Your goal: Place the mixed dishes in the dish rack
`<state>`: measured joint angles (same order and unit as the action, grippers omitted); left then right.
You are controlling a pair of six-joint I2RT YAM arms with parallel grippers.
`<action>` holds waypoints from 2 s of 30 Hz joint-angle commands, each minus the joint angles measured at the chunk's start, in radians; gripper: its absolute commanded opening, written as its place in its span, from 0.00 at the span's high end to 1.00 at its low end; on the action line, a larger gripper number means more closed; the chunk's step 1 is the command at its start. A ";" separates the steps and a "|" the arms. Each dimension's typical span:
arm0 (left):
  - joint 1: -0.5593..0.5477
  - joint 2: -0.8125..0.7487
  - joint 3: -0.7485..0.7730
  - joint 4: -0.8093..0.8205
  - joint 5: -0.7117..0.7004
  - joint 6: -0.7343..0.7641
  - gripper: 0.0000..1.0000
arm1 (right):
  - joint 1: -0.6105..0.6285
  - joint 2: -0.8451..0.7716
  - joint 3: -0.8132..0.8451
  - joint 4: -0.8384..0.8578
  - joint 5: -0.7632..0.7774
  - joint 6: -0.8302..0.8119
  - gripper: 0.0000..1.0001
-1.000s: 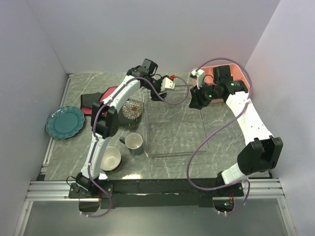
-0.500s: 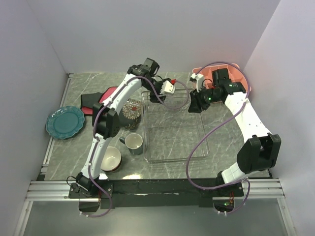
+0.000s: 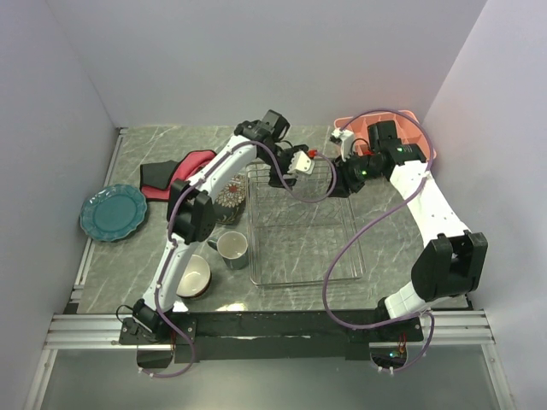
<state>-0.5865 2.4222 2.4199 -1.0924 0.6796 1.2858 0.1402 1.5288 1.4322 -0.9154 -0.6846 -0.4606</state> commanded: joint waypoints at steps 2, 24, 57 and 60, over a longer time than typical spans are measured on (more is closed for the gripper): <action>-0.009 -0.066 -0.105 0.167 0.014 -0.144 0.11 | -0.010 -0.005 -0.003 0.020 -0.021 0.004 0.54; 0.089 -0.391 -0.381 0.433 -0.084 -0.398 0.04 | 0.010 -0.018 0.000 0.073 -0.052 0.033 0.52; 0.264 -0.772 -1.018 0.827 -0.626 -1.455 0.01 | 0.220 0.306 0.102 0.401 0.000 -0.205 0.36; 0.264 -0.773 -1.021 0.822 -0.623 -1.454 0.01 | 0.239 0.307 0.076 0.435 0.026 -0.211 0.35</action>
<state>-0.3180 1.7088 1.4029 -0.3038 0.0620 -0.1452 0.3458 1.8408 1.5070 -0.5388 -0.6945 -0.6380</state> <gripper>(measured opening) 0.987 0.645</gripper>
